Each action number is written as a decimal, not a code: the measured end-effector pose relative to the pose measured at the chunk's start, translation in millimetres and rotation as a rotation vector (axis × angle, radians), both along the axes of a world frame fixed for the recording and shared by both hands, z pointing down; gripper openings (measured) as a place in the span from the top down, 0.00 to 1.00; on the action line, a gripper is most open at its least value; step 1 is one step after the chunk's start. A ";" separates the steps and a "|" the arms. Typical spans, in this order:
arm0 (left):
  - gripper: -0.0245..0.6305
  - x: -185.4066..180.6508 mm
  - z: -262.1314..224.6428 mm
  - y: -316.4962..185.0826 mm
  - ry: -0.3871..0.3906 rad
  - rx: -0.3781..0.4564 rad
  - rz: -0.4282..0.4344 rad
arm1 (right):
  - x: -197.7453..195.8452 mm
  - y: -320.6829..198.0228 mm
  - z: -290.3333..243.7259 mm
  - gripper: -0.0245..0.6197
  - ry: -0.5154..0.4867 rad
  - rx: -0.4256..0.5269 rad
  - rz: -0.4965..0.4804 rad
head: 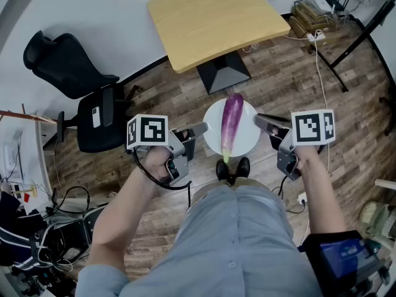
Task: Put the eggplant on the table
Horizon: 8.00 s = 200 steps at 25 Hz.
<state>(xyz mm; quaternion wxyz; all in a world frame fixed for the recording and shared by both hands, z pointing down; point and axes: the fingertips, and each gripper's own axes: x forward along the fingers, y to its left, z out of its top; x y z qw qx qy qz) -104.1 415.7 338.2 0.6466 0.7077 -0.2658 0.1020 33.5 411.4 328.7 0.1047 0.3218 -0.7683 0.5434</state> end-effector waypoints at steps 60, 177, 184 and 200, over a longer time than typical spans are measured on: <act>0.91 -9.6 19.5 -250.5 0.011 0.023 0.071 | -10.1 -240.6 15.0 0.93 -0.012 0.027 0.124; 0.91 18.1 177.6 -522.0 -0.045 -0.293 -0.133 | 8.2 -554.6 171.3 0.93 0.023 -0.224 -0.049; 0.91 18.6 175.2 -521.9 -0.067 -0.244 -0.096 | 4.9 -555.5 171.6 0.93 0.013 -0.226 -0.054; 0.84 19.1 168.7 -521.8 -0.122 -0.177 -0.039 | 3.0 -554.5 173.7 0.93 0.021 -0.221 -0.073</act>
